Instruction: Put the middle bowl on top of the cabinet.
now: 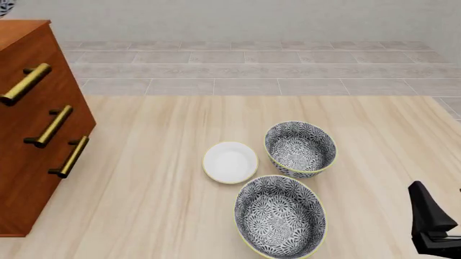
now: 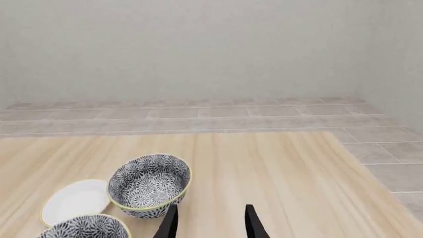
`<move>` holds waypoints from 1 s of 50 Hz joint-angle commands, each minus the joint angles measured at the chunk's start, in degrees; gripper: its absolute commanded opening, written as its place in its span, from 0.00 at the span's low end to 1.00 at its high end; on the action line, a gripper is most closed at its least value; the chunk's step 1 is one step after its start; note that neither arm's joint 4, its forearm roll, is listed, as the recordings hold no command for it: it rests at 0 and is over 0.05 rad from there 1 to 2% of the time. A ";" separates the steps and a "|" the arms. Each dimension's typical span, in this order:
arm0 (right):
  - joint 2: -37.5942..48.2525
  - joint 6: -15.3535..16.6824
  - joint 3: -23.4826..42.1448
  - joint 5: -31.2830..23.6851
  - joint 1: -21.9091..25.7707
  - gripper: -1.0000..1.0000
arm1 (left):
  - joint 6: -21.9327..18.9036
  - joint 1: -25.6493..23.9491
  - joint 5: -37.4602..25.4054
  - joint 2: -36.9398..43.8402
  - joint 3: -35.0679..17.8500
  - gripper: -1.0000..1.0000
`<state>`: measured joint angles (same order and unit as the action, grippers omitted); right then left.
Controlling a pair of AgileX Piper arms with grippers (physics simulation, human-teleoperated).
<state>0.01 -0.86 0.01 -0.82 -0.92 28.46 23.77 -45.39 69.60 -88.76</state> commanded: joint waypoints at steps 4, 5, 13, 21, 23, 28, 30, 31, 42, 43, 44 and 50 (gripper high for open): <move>0.00 0.03 0.00 -0.03 0.17 1.00 | 1.74 1.75 -0.20 0.15 -0.06 0.00; 0.00 -0.04 0.00 -0.07 0.18 1.00 | 1.89 2.08 -0.23 0.21 -0.04 0.00; 0.00 0.00 0.00 -0.13 0.21 1.00 | 2.72 2.86 -0.43 0.15 0.29 0.00; 0.04 -0.04 0.05 -0.21 0.18 1.00 | 4.12 4.24 -0.02 0.05 1.25 0.00; 0.05 -0.08 0.05 -0.21 0.18 1.00 | 4.96 4.76 0.34 -0.02 1.70 0.00; 0.05 -0.10 0.05 -0.27 0.29 1.00 | 5.88 5.46 0.49 0.00 2.36 0.00; 0.05 -0.12 0.05 -0.29 0.28 1.00 | 5.73 5.94 0.47 0.17 2.34 0.00; 0.05 -0.07 0.04 -0.31 0.32 1.00 | 5.75 6.01 0.51 0.23 2.40 0.00; 0.07 -0.05 0.04 -0.38 0.27 1.00 | 7.73 7.12 0.72 0.58 3.60 0.00; 0.07 -0.11 0.04 -0.40 0.28 1.00 | 7.81 7.12 0.82 0.52 3.74 0.00; 0.06 -0.05 0.03 -0.43 0.31 1.00 | 7.96 7.30 0.94 0.54 4.00 0.00; 0.06 -0.08 0.03 -0.46 0.34 1.00 | 8.33 7.61 1.25 0.67 4.72 0.00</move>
<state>0.07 -0.93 0.04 -1.21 -0.62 36.07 30.67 -44.69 70.26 -84.86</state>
